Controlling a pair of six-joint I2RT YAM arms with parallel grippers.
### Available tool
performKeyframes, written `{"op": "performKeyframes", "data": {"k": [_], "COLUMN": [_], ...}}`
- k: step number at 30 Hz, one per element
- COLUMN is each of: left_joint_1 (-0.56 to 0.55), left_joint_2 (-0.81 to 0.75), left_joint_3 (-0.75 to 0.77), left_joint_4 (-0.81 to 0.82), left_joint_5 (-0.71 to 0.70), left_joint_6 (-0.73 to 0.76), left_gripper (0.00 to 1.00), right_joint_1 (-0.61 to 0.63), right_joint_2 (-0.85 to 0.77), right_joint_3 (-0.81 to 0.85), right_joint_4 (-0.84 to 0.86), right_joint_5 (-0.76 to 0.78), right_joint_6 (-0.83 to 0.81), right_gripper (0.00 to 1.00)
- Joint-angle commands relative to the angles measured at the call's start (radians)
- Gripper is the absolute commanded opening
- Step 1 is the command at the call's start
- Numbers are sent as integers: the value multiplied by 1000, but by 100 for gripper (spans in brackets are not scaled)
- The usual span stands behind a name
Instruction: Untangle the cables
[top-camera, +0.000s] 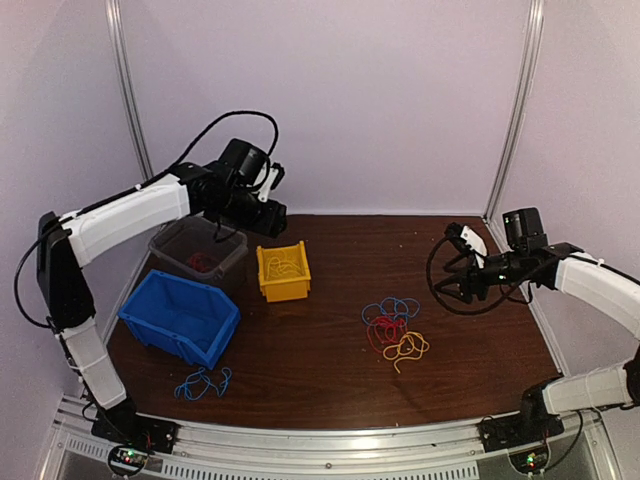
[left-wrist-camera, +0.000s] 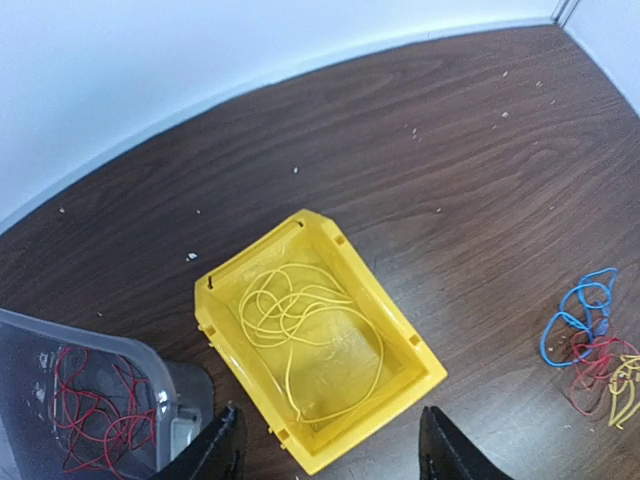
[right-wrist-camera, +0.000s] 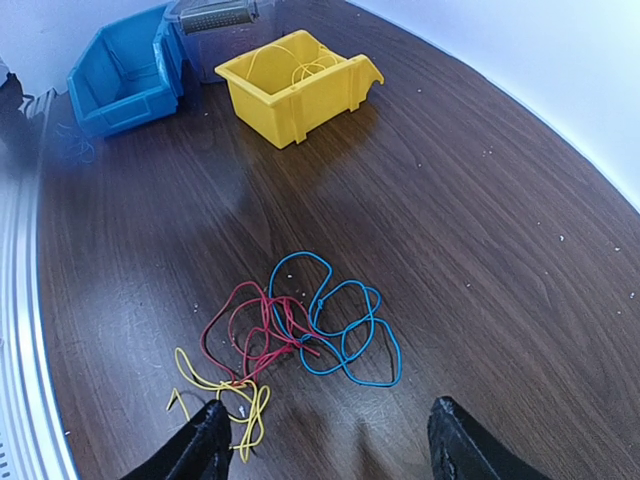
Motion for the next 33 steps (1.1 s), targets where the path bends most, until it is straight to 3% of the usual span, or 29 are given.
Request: {"op": "performKeyframes", "data": {"k": [1, 5, 10, 17, 19, 22, 28, 33], "left_joint_1": [-27, -31, -13, 6, -3, -91, -224, -375], "left_joint_2": [-167, -309, -459, -560, -564, -580, -632, -564], "left_joint_3": [-108, -257, -414, -591, -632, -684, -767, -848], "left_joint_4": [23, -11, -31, -92, -149, -213, -237, -219], "left_joint_5": [25, -43, -103, 121, 194, 196, 259, 249], "left_joint_6": [3, -16, -20, -54, -62, -103, -244, -340], "left_gripper": [60, 59, 58, 42, 39, 40, 47, 48], "right_joint_1": [-7, 58, 373, 631, 648, 649, 614, 593], "right_joint_2": [-31, -54, 23, 281, 314, 320, 184, 107], "right_joint_3": [-1, 15, 84, 318, 328, 307, 174, 109], "right_joint_4": [-1, -8, -3, -75, -66, -55, 29, 68], "right_joint_5": [-34, -49, 120, 203, 201, 229, 320, 368], "right_joint_6": [-5, -25, -58, -76, -68, -64, -54, -48], "right_gripper": [69, 71, 69, 63, 63, 63, 63, 65]}}
